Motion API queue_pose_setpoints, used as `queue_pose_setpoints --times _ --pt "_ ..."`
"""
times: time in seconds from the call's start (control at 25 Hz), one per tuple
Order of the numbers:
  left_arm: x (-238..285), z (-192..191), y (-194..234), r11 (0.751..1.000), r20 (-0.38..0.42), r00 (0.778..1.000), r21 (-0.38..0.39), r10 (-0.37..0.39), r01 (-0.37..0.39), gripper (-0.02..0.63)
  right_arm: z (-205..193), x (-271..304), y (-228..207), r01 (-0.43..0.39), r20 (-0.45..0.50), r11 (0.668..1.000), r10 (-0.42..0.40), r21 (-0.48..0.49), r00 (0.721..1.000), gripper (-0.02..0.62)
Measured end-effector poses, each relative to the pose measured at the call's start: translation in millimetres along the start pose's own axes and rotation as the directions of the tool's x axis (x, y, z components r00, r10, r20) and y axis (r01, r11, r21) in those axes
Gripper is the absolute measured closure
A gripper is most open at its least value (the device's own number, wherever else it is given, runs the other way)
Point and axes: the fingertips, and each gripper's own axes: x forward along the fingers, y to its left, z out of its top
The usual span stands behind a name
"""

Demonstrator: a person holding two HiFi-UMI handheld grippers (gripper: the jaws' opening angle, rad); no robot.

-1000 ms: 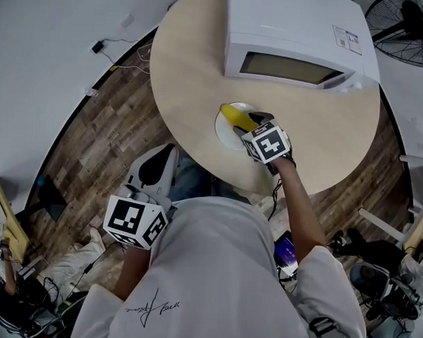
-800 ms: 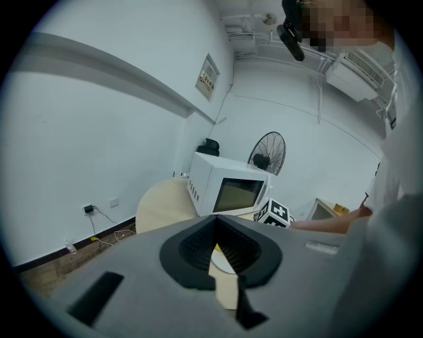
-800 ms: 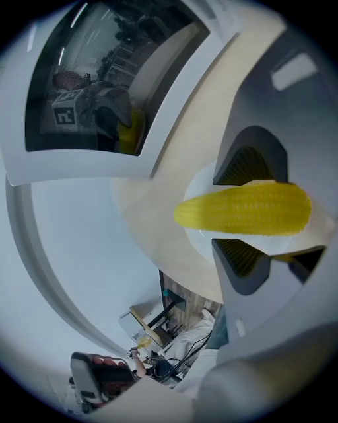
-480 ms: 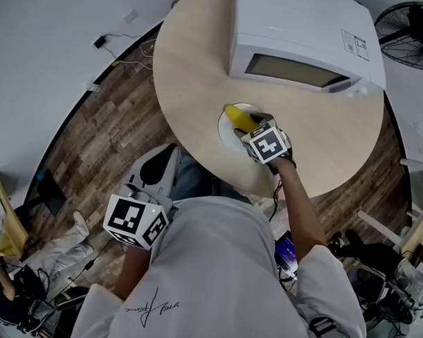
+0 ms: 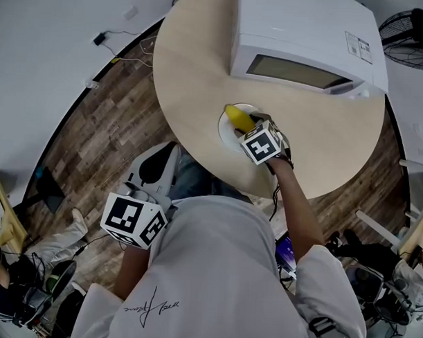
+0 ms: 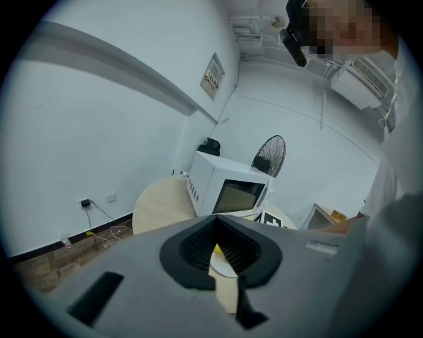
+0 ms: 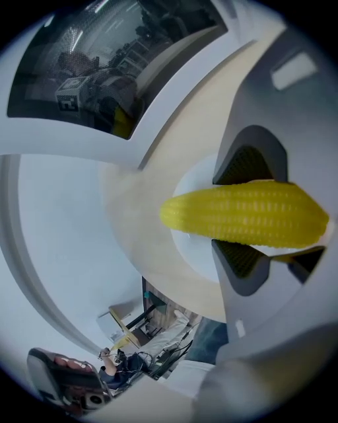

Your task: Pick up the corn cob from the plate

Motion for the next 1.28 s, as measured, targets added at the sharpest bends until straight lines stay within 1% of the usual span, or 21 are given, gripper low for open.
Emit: queue_pose_setpoints --times 0.48,0.64,0.8,0.96,1.28 --pt "1.5 -7.0 -3.2 0.999 0.003 1.0 -0.031 -0.01 0.011 0.612 -1.6 1.8 -0.7 -0.008 -0.003 1.0 0.008 0.025 1.0 0.324" --pt "1.4 -8.7 -4.0 0.999 -0.003 1.0 -0.031 -0.013 0.013 0.612 -1.5 0.7 -2.9 -0.002 -0.001 1.0 0.002 0.027 1.0 0.325" --pt "-2.0 -6.7 -2.5 0.999 0.014 1.0 -0.044 -0.017 0.018 0.612 -1.7 0.3 -1.6 0.001 0.006 0.998 -0.001 0.057 1.0 0.325" --pt "-3.7 -8.9 -1.6 0.999 0.013 1.0 -0.044 -0.015 0.016 0.612 -2.2 0.5 -0.2 -0.009 0.016 0.996 0.008 0.091 1.0 0.325" --pt "-2.6 -9.1 -1.7 0.999 0.012 1.0 -0.046 -0.015 0.016 0.612 -0.6 -3.7 -3.8 -0.002 0.03 0.995 -0.001 0.103 1.0 0.325"
